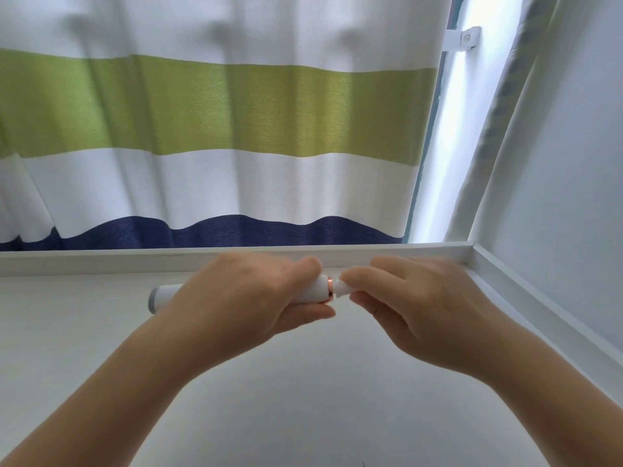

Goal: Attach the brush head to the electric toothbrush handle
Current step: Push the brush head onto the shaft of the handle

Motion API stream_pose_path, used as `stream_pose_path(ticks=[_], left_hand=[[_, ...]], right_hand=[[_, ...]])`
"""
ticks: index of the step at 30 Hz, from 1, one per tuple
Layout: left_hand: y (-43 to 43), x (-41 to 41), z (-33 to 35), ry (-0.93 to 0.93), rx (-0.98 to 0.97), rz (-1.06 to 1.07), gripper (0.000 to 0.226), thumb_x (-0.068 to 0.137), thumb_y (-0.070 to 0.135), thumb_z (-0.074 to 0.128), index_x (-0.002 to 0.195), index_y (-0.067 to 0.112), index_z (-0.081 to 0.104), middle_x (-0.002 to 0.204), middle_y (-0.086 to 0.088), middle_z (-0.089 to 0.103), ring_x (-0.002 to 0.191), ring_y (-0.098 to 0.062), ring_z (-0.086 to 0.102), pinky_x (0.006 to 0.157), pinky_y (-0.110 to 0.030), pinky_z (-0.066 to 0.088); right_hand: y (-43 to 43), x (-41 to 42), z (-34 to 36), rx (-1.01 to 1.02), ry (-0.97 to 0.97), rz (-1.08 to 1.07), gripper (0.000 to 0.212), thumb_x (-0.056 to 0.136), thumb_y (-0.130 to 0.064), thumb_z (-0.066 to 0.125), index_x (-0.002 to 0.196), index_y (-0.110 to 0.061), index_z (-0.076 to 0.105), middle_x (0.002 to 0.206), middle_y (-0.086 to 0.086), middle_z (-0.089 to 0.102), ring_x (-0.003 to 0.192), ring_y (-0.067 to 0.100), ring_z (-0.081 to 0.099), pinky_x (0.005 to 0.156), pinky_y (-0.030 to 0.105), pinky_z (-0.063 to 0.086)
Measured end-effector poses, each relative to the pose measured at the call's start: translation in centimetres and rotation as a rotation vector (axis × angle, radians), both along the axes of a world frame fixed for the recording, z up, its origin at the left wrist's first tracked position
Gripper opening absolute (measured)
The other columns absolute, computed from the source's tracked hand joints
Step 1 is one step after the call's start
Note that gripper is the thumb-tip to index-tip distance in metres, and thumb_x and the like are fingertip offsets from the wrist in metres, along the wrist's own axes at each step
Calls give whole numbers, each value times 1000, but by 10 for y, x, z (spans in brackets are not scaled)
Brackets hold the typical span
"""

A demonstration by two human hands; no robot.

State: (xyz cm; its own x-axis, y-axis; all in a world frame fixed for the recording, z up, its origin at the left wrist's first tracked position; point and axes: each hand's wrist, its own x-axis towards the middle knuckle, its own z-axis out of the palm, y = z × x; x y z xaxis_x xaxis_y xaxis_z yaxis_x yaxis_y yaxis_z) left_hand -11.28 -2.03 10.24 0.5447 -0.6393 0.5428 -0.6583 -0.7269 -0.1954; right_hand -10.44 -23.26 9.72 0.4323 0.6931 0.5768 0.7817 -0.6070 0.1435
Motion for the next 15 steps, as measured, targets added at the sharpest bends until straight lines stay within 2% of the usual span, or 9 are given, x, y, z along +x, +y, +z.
stream_pose_path(ticks=[5, 8, 10, 13, 15], left_hand=[[-1, -1, 1, -33, 77, 4, 37, 87, 43, 44, 77, 10, 57, 54, 0, 55, 40, -22, 44, 36, -26, 31], [-2, -1, -1, -87, 100, 9, 37, 88, 42, 45, 77, 9, 58, 54, -1, 55, 40, -23, 46, 36, -26, 31], [-2, 0, -1, -117, 121, 13, 37, 88, 41, 45, 76, 10, 59, 53, -2, 54, 39, -24, 46, 35, -27, 32], [-3, 2, -3, -110, 153, 15, 34, 88, 41, 47, 77, 11, 59, 53, -1, 55, 40, -23, 46, 36, -27, 33], [-2, 3, -4, -51, 126, 14, 33, 86, 44, 48, 78, 14, 58, 55, 1, 57, 42, -21, 47, 37, -28, 35]], right_hand=[[1, 0, -1, 14, 35, 19, 24, 87, -19, 46, 91, -8, 67, 56, 3, 56, 40, 23, 38, 38, 25, 28], [-2, 0, -1, 49, 100, 55, 26, 88, -21, 44, 94, -9, 66, 59, 3, 60, 42, 26, 46, 36, 31, 40], [-3, 3, -3, 84, 173, 75, 26, 90, -24, 43, 95, -11, 65, 62, 1, 60, 48, 25, 50, 41, 37, 46], [-5, 9, -7, 130, 314, 97, 18, 91, -22, 47, 84, -14, 62, 57, -11, 46, 51, 16, 42, 45, 35, 42], [-4, 10, -7, 128, 316, 94, 16, 91, -22, 48, 85, -15, 61, 57, -13, 45, 51, 15, 42, 45, 34, 41]])
